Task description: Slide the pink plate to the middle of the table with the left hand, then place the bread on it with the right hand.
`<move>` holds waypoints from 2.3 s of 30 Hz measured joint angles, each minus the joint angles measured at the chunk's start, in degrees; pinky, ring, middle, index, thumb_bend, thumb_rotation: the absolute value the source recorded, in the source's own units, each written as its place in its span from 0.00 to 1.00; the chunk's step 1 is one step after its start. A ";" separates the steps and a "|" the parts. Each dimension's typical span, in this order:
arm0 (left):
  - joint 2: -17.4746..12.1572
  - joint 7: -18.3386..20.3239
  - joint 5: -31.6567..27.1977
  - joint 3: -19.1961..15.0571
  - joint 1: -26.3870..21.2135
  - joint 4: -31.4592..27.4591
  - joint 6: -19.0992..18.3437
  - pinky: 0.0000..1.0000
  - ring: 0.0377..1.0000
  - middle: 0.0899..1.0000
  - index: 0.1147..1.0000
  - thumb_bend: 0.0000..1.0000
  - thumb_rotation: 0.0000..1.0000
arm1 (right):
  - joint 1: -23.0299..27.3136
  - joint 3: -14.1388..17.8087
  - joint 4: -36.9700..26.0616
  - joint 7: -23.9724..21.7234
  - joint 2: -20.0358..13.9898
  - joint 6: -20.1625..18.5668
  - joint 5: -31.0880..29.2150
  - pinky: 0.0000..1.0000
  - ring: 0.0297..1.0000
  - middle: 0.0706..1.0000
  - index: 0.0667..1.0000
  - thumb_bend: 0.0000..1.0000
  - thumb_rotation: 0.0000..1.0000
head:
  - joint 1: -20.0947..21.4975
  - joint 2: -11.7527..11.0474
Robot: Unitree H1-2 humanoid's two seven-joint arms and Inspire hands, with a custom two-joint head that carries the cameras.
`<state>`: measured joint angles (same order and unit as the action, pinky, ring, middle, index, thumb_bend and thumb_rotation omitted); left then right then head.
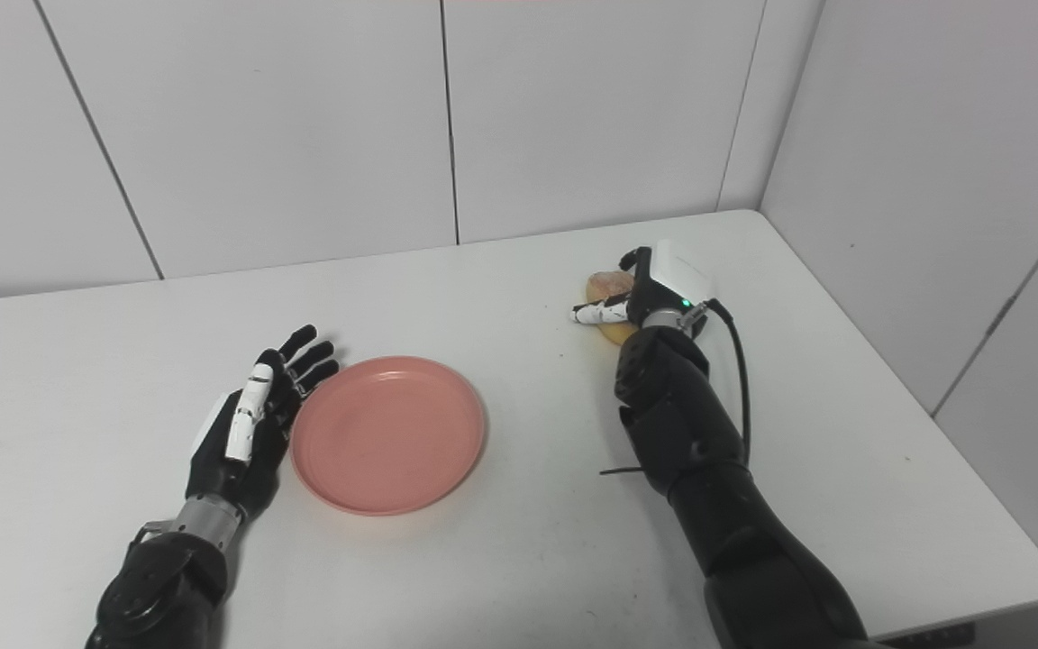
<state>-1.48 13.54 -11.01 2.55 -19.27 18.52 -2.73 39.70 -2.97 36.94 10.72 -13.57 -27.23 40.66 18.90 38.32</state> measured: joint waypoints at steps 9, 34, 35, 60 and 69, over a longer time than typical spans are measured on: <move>0.01 -0.11 0.10 0.23 0.16 -0.45 -0.40 0.89 0.88 0.87 0.87 0.34 1.00 | 3.25 -5.40 5.54 -0.05 -1.08 0.00 0.62 0.39 0.48 0.56 0.66 0.76 0.21 | -0.26 0.00; 0.57 -1.33 0.99 0.66 -0.32 0.36 -0.28 0.88 0.87 0.87 0.86 0.33 1.00 | 0.25 0.51 -22.01 -16.91 -0.59 -0.05 10.42 0.26 0.31 0.38 0.50 0.51 0.00 | -3.60 -0.18; 0.67 -1.37 1.06 0.71 -0.34 0.40 -0.28 0.88 0.87 0.87 0.86 0.34 1.00 | 0.23 0.51 -23.03 -17.81 -0.29 -0.05 10.75 0.27 0.33 0.38 0.50 0.51 0.00 | -4.13 -0.09; 4.48 -5.70 3.73 0.74 -2.16 4.48 3.46 0.89 0.88 0.88 0.87 0.33 1.00 | -6.18 -14.04 -42.13 -27.38 7.36 0.04 11.08 0.30 0.36 0.38 0.51 0.51 0.00 | -13.27 1.40; 6.18 -8.89 5.61 0.31 -2.15 4.37 3.77 0.89 0.89 0.88 0.87 0.32 1.00 | -9.34 -18.09 -40.45 -25.19 8.15 1.70 9.86 0.25 0.31 0.42 0.46 0.52 0.00 | -14.76 2.46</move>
<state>4.70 4.65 -5.40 2.86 -21.41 22.89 1.04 30.36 -21.06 -3.51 -14.47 -5.41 -25.53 50.51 4.13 40.78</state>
